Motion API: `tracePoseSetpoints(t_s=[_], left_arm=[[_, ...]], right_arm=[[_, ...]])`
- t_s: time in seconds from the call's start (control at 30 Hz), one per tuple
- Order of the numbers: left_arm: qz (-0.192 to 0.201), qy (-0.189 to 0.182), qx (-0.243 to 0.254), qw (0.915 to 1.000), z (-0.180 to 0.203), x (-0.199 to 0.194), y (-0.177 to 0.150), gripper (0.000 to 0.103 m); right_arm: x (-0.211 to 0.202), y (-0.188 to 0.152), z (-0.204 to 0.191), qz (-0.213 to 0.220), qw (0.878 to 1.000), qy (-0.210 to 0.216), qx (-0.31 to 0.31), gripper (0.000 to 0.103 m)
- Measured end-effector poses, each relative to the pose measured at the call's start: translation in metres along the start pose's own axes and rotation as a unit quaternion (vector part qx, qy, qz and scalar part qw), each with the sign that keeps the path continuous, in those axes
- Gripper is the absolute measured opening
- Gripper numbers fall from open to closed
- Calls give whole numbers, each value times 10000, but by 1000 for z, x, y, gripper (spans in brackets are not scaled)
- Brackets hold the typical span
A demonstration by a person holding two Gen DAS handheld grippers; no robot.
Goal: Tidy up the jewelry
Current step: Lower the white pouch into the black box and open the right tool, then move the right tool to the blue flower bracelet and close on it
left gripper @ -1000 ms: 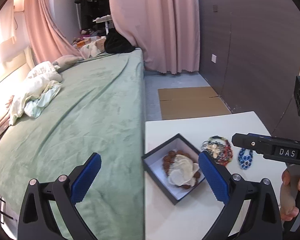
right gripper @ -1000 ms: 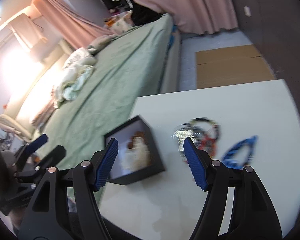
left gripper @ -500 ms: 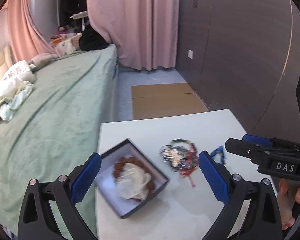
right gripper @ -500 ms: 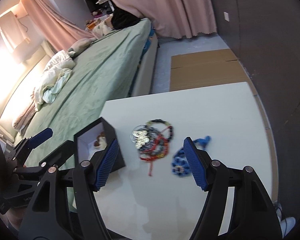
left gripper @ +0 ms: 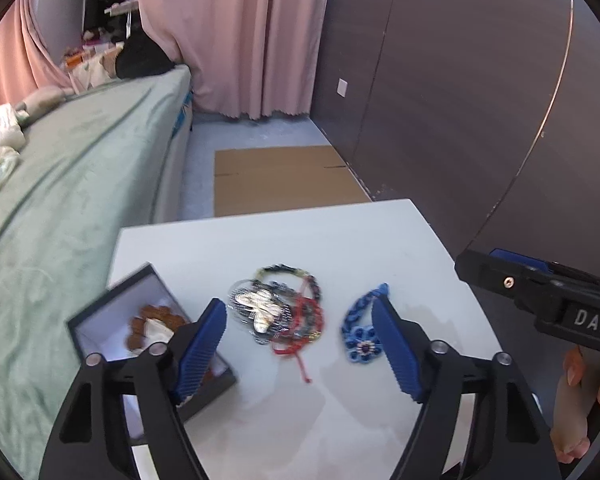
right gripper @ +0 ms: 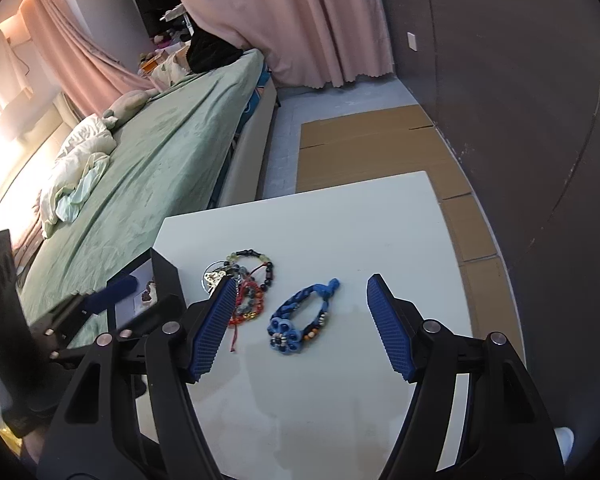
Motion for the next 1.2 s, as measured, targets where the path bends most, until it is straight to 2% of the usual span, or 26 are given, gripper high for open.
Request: tracePoseSetpoints(t_s=[0.2, 0.4, 0.5, 0.67, 0.83, 1.03, 1.2], left_arm=[[-182, -114, -210, 9995, 6, 18, -9, 68], [-162, -198, -230, 9994, 12, 33, -16, 68], [-84, -103, -316, 9994, 8, 42, -17, 68], [-204, 45, -523, 9984, -4, 55, -24, 68], [-92, 98, -376, 9992, -4, 53, -26, 67], [-40, 409, -553, 9976, -18, 47, -30, 65], [-59, 482, -623, 9969, -25, 39, -39, 64]], right_arm=[[-3, -1, 5, 11, 10000, -68, -9, 68], [-3, -2, 10, -48, 10000, -58, 49, 68], [-3, -2, 11, -51, 9999, -69, 54, 68], [2, -3, 19, -161, 9997, -120, 145, 68], [5, -4, 18, -220, 9996, -138, 128, 68], [13, -7, 18, -357, 9992, -162, 114, 68], [34, -15, 17, -695, 9974, 52, 209, 68]])
Point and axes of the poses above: each gripper's, at about its wrist camera, not at the fingertips, and x roughly the way its jaws point, z to its right, y to its top, the point moved 4 cm from there along x, roughly the way its jaws point, and after that the axes turned 3 degrees about y, right-handed, at the moved point
